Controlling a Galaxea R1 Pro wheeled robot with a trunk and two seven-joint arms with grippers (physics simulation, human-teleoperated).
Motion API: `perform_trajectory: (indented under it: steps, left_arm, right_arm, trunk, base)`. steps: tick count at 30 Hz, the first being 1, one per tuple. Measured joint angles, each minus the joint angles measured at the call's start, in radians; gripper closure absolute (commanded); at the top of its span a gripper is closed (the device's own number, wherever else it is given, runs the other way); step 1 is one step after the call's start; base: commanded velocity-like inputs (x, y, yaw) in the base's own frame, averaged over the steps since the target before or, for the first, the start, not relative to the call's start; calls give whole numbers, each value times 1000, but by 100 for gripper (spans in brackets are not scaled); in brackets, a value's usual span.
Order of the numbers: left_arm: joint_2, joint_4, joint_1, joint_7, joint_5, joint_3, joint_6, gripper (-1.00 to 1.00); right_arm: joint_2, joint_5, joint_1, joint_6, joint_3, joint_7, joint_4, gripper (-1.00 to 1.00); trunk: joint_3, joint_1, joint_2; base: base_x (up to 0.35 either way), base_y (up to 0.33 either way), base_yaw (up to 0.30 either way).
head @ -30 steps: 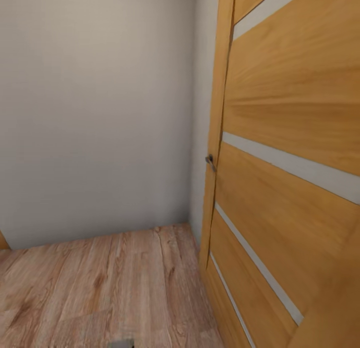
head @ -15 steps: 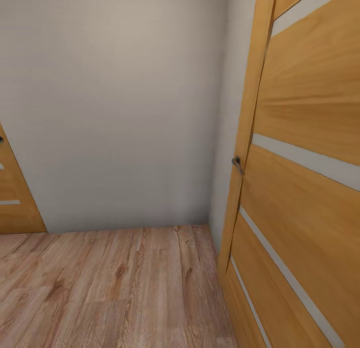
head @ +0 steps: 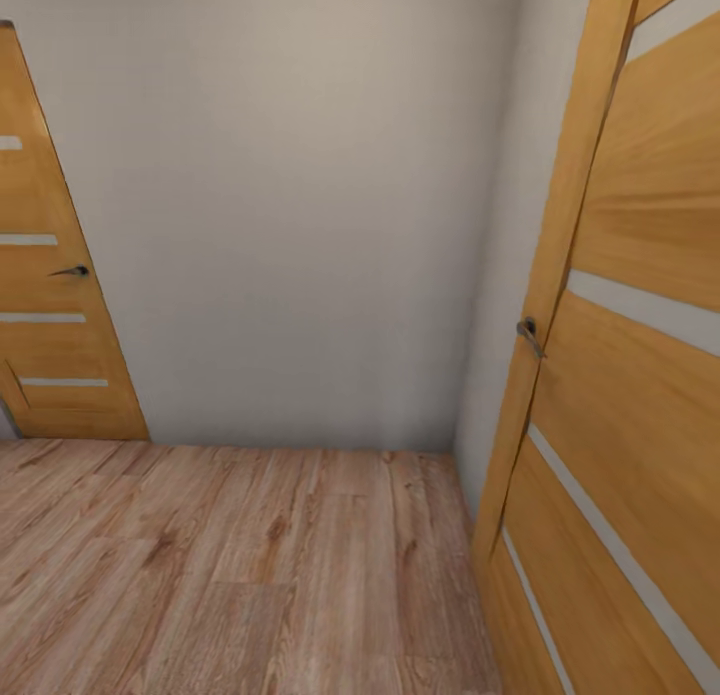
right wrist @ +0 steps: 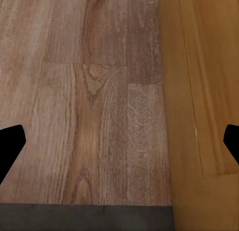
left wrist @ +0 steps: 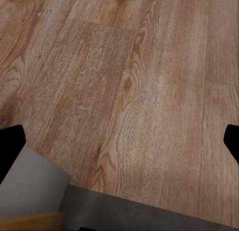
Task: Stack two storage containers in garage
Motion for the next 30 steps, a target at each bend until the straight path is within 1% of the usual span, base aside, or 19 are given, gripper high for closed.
perform_trajectory:
  steps: [3,9,12,30]
  left_arm:
    - [0,0,0,0,0,0,2,-100]
    - [1,0,0,-2,0,1,6,-100]
    - [1,0,0,-2,0,1,7,-100]
    - [0,0,0,0,0,0,7,-100]
  right_arm:
    - [0,-1,0,-1,0,0,0,-100]
    - [0,-1,0,-1,0,2,2,-100]
    - [0,-2,0,-1,0,2,2,-100]
    - [0,-3,0,-4,0,1,2,-100]
  trunk:
    - [0,0,0]
    - [0,-1,0]
    - [0,0,0]
    - [0,0,0]
  base:
    - [82,-14,43]
    - [259,-109,8]
    - [125,-78,1]
    - [10,-6,0]
